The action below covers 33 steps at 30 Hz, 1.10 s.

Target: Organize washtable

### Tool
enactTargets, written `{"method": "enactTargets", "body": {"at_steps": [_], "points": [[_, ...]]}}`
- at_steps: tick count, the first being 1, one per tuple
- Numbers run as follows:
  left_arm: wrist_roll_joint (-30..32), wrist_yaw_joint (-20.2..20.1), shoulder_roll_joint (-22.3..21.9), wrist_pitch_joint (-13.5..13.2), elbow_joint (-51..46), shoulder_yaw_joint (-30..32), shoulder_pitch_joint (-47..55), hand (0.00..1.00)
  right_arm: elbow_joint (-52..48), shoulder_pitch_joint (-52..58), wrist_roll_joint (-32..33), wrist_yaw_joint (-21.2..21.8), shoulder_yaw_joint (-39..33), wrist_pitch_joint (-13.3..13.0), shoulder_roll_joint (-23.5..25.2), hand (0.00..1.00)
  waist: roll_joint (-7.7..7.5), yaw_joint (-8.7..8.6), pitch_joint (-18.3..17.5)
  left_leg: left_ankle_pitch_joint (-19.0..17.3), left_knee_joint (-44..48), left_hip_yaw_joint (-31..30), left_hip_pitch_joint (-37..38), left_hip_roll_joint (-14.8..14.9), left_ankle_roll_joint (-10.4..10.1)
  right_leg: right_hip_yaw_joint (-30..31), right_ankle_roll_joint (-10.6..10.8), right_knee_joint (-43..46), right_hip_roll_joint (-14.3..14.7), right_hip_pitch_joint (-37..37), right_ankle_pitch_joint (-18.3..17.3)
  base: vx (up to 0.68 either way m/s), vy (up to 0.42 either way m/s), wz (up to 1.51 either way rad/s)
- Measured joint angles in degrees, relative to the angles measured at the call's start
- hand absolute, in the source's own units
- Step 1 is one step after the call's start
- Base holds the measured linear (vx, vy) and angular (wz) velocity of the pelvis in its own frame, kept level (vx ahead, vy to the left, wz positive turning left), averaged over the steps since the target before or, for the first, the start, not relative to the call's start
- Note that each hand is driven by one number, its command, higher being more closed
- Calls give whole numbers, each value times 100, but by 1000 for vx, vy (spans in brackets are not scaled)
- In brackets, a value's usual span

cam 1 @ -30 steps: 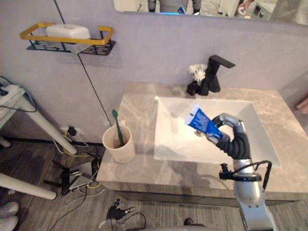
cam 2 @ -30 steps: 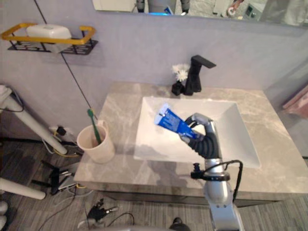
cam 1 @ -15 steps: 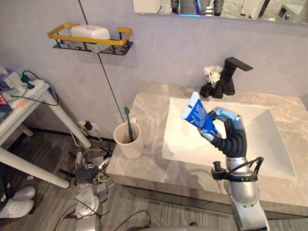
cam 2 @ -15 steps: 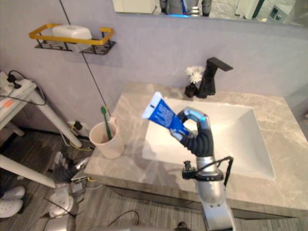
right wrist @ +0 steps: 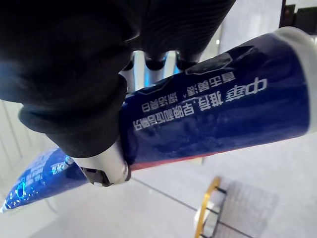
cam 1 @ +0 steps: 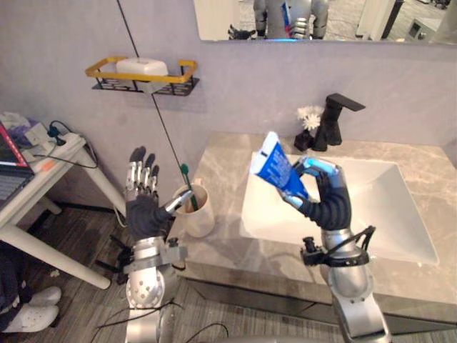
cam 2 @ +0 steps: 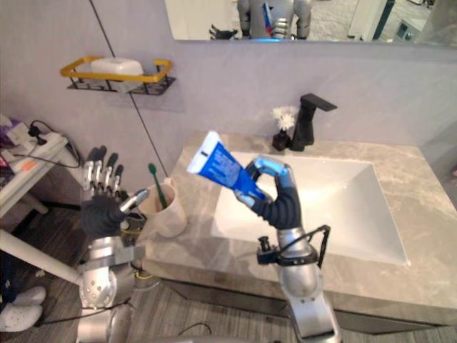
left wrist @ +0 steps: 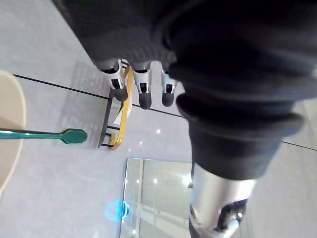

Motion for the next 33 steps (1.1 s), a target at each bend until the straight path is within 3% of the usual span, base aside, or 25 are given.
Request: {"method": "enactTargets", "body": {"at_steps": [8, 13, 19, 33], "points": [[-109, -99, 151, 15, -130, -333, -32, 0, 1, -62, -10, 21, 12, 147, -5, 100, -45, 10, -63, 4, -6, 2, 44, -1, -2, 1, -1, 0, 5, 9, 0, 0, 0, 0], [-990, -603, 303, 18, -467, -853, -142, 0, 64, -90, 0, 60, 44, 160, -11, 100, -62, 9, -75, 65, -86, 2, 45, -2, 6, -2, -4, 1, 5, 9, 1, -36, -9, 0], [-1384, -843, 408, 37, -490, -1619, -508, 0, 503, -310, -3, 142, 262, 213, -93, 100, -81, 11, -93, 75, -99, -6, 39, -5, 6, -12, -10, 1, 13, 5, 6, -36, -8, 1], [-1613, -797, 412, 118, -489, -2369, -1250, 0, 923, -738, -4, 203, 568, 374, -222, 100, -65, 5, -217, 125, -92, -101, 22, -8, 6, -105, -25, 1, 18, 4, 16, -13, -2, 3]]}}
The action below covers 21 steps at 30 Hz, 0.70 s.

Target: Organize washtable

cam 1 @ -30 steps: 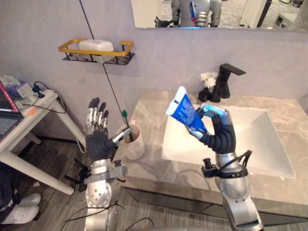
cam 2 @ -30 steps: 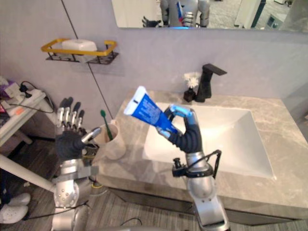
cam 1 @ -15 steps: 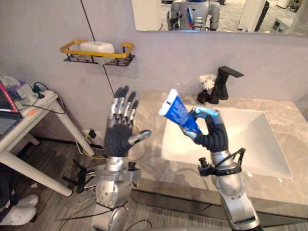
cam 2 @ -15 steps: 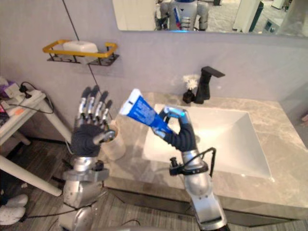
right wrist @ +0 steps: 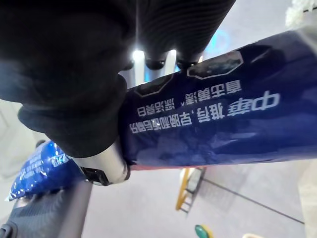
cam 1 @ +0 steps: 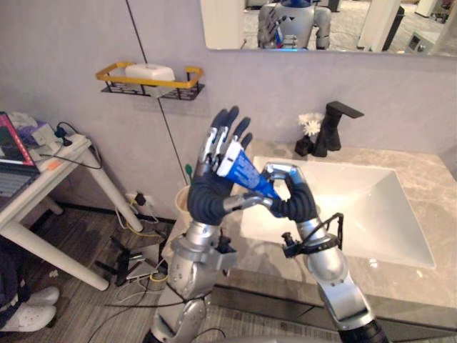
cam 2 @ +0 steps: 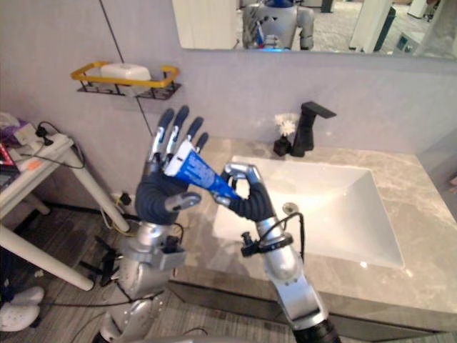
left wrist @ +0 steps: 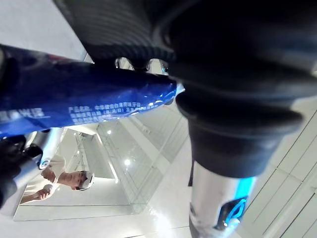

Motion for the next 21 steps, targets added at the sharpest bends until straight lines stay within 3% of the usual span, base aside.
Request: {"method": "enactTargets", "body": {"at_steps": [17, 18, 21], "points": [[71, 208, 18, 15, 349, -187, -117, 0, 144, -289, -2, -121, 69, 27, -50, 100, -85, 18, -78, 7, -2, 5, -64, 7, -1, 11, -15, -14, 12, -28, 16, -17, -2, 0], [76, 208, 17, 13, 395, -189, -118, 100, 144, -289, -3, -121, 68, 38, -50, 100, -85, 17, -79, 7, -2, 7, -63, 8, -1, 13, -16, -14, 12, -36, 17, 0, 0, 0], [265, 212, 19, 71, 576, -191, -116, 100, 144, -351, -5, -120, 75, 52, -46, 100, -85, 19, -79, 8, -1, 45, -63, 15, -1, 50, -32, -15, 22, -73, 34, 0, 0, -6]]}}
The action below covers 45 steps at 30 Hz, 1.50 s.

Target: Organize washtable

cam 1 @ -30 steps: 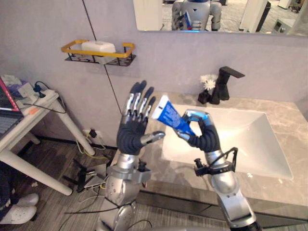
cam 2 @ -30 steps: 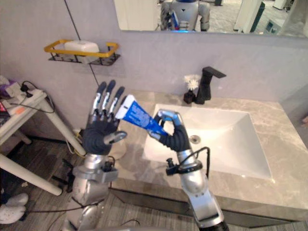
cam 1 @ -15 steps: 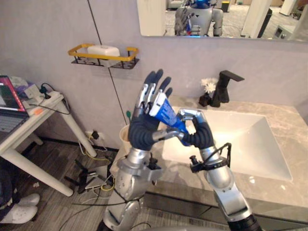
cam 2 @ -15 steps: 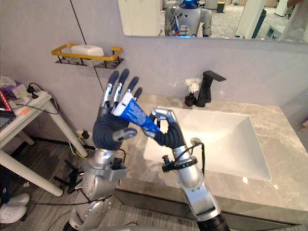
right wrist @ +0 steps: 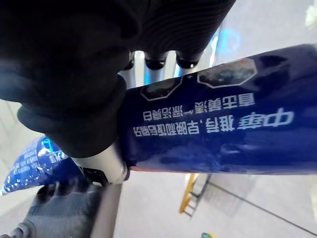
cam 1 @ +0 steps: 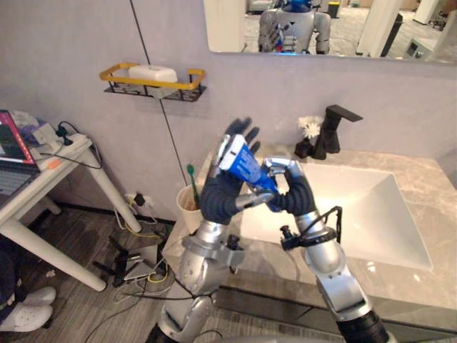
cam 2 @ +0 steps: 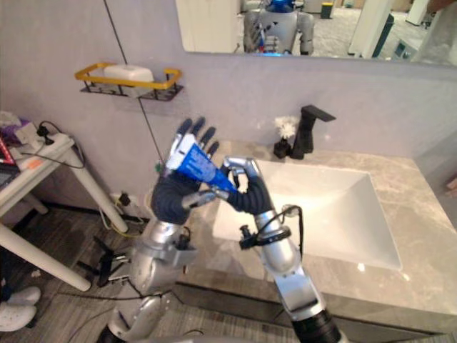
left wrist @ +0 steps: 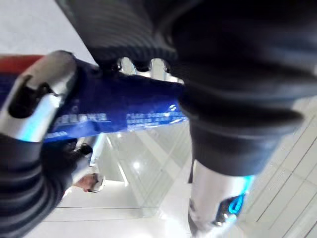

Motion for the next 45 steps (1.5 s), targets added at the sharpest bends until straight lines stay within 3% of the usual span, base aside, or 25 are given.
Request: {"method": "enactTargets", "body": {"at_steps": [6, 21, 22, 38, 45], "points": [[36, 259, -52, -96, 171, 88, -34, 100, 0, -22, -1, 17, 148, -1, -6, 100, -4, -19, -5, 0, -2, 68, -35, 7, 0, 81, -20, -63, 19, -12, 55, -19, -2, -7], [46, 354, -75, -182, 396, 165, -330, 100, 36, -9, -55, 58, 325, 35, -1, 100, -6, -31, -6, 2, -8, 69, -37, 9, -3, 90, -20, -67, 22, -31, 60, -10, -1, 0], [49, 356, -75, -185, 396, 165, -330, 100, 36, -9, -55, 57, 324, 35, -1, 0, -6, -32, -6, 3, -8, 71, -35, 9, -4, 92, -21, -67, 22, -31, 61, 0, 0, 0], [51, 372, -35, -178, 259, 177, -686, 100, -357, -11, -193, 19, 29, 32, 39, 0, -13, -36, -4, 1, -41, 267, 18, 24, -5, 284, -26, -63, 42, -130, 104, -9, 1, -6], [94, 363, -34, -166, 147, 317, -844, 100, -948, 19, 5, -13, -862, -268, -54, 0, -25, -63, 2, -6, -136, 408, 109, 25, -5, 431, -17, -55, 48, -129, 109, -33, 2, -10]]}}
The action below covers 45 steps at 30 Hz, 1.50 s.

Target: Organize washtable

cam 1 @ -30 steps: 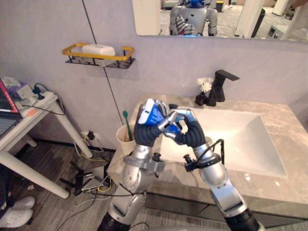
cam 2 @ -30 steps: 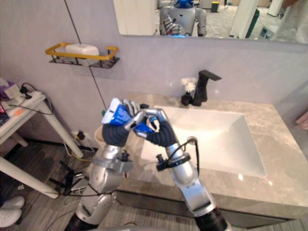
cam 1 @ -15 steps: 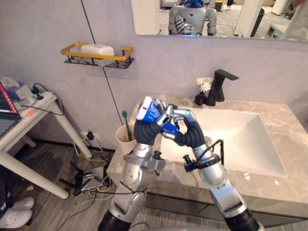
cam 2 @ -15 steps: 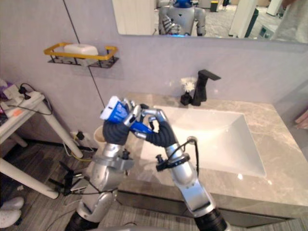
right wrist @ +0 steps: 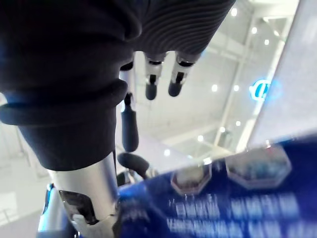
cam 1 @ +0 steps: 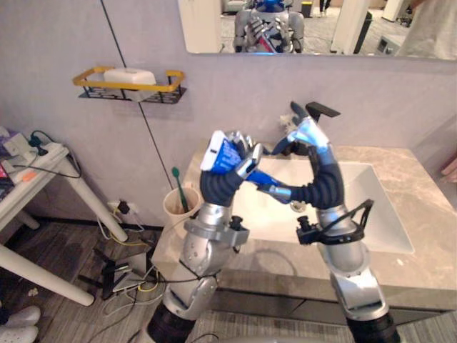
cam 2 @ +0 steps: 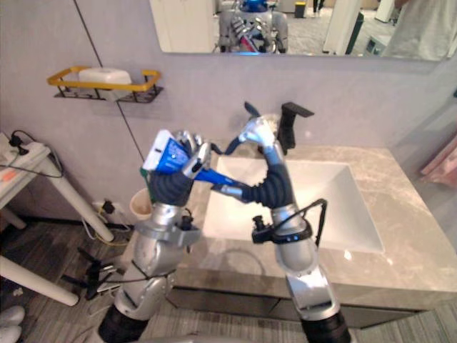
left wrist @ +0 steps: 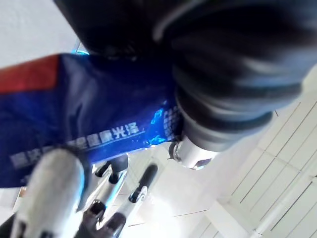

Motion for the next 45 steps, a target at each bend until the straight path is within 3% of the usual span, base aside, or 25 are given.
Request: {"method": "enactTargets", "body": {"at_steps": [5, 10, 13, 26, 37, 45], "points": [[60, 18, 184, 8, -123, 634, 253, 100, -347, 278, 273, -199, -1150, -86, 63, 0, -5, 3, 7, -1, -7, 76, 0, 0, -2, 71, 13, 0, 4, -85, 9, 8, 0, -6], [163, -2, 256, 14, -554, 705, 290, 100, -344, 719, 507, -59, -1265, -88, 66, 0, -13, -27, 14, -32, -6, 162, 23, -3, 2, 148, 16, -4, 3, -102, 11, -12, -3, -10], [293, -14, 254, -1, -734, 900, 436, 100, -246, 981, 715, 127, -1261, -91, 121, 0, -12, -133, 20, -48, -3, 167, 23, -3, 8, 153, 17, -7, 3, -101, 10, -6, -2, -1], [648, 22, 231, -1, -940, 1704, 642, 100, 852, 1873, 891, 815, -1001, 68, 277, 0, 77, -181, 155, -76, -1, 186, 6, -3, 9, 168, 23, -27, 2, -101, 11, -25, -10, -1], [1533, 521, 237, 15, -875, 2463, 643, 100, 1090, 2062, 896, 1111, -699, 185, 328, 0, 56, -186, 209, -75, 13, 142, 3, -5, 10, 130, 23, -29, -2, -96, 10, -12, -9, 1], [2050, 607, 236, 149, -551, 2648, 652, 100, 1283, 2152, 902, 1326, -281, 199, 319, 0, 22, -158, 233, -74, 8, 114, -12, -13, 11, 110, 24, -33, -9, -90, 10, 0, 0, 1]]}}
